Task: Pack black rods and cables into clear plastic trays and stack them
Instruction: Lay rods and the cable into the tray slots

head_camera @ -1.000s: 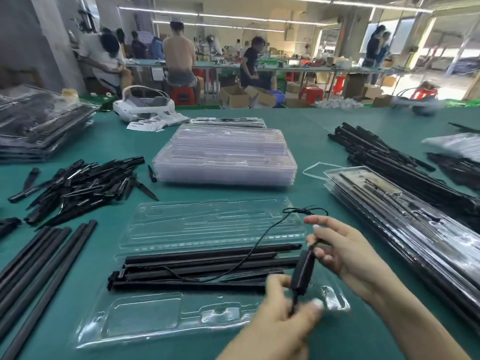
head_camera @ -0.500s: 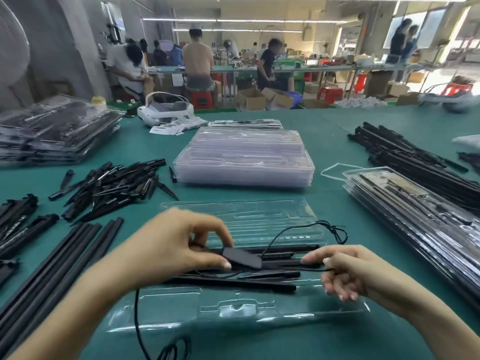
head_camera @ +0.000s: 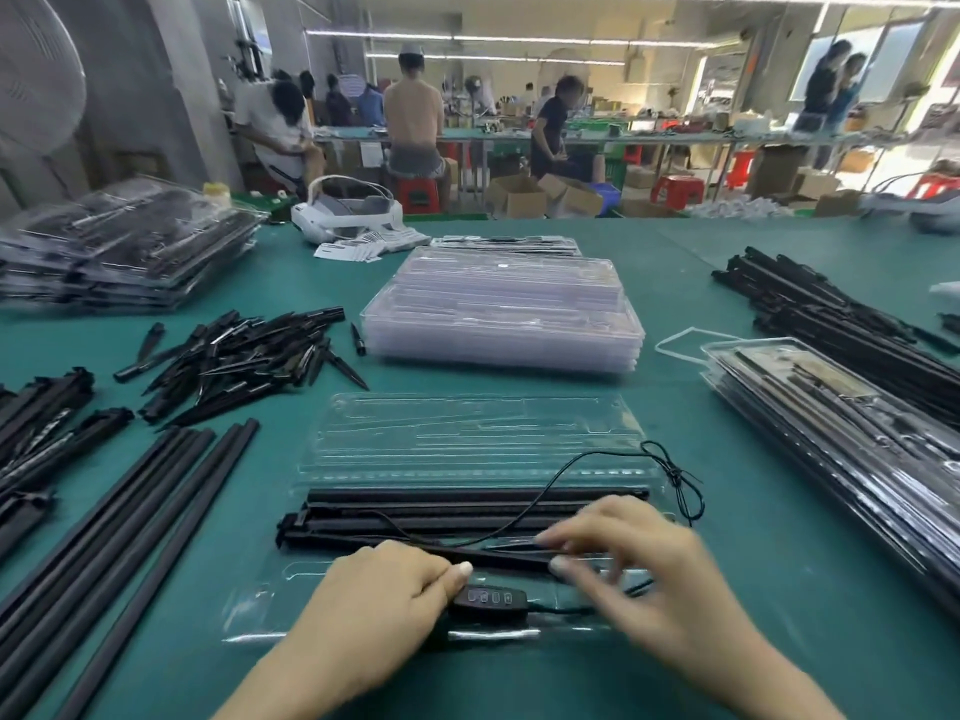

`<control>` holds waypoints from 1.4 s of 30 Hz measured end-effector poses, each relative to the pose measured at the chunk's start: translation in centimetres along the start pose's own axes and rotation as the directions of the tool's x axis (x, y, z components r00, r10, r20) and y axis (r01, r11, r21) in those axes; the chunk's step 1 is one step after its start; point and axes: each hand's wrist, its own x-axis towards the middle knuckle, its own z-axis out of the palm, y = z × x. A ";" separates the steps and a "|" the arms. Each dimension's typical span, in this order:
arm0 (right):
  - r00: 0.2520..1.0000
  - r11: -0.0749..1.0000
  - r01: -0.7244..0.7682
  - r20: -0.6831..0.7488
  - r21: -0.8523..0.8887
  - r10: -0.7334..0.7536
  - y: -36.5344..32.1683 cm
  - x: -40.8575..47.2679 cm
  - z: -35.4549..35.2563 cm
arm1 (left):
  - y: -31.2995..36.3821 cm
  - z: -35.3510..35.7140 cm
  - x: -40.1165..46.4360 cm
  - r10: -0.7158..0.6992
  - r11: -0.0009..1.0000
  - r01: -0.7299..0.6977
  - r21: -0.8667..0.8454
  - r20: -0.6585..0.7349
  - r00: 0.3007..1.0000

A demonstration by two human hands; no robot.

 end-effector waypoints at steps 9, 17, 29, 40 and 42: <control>0.970 0.997 0.053 0.240 -0.063 -0.036 0.6 0.8 3.4 | 0.9 0.0 -0.7 -0.078 0.946 0.076 0.316 -0.005 0.997; 0.970 0.998 -0.005 0.241 -0.060 0.020 0.3 0.8 3.3 | 0.0 0.3 -0.7 0.099 0.972 -0.068 0.223 -0.131 0.986; 0.923 0.983 -0.137 0.345 -0.120 0.171 -0.3 1.8 3.8 | -1.1 -0.3 -0.7 0.242 0.956 -0.266 -0.122 -0.180 0.953; 0.889 0.989 0.018 0.455 -0.144 0.050 -0.5 2.7 3.4 | 0.6 -0.9 -0.7 0.427 0.874 -0.383 0.298 -0.100 0.898; 0.888 0.988 0.055 0.459 -0.141 0.016 -0.3 2.6 3.4 | 0.4 -0.8 -0.8 0.431 0.881 -0.391 0.266 -0.113 0.895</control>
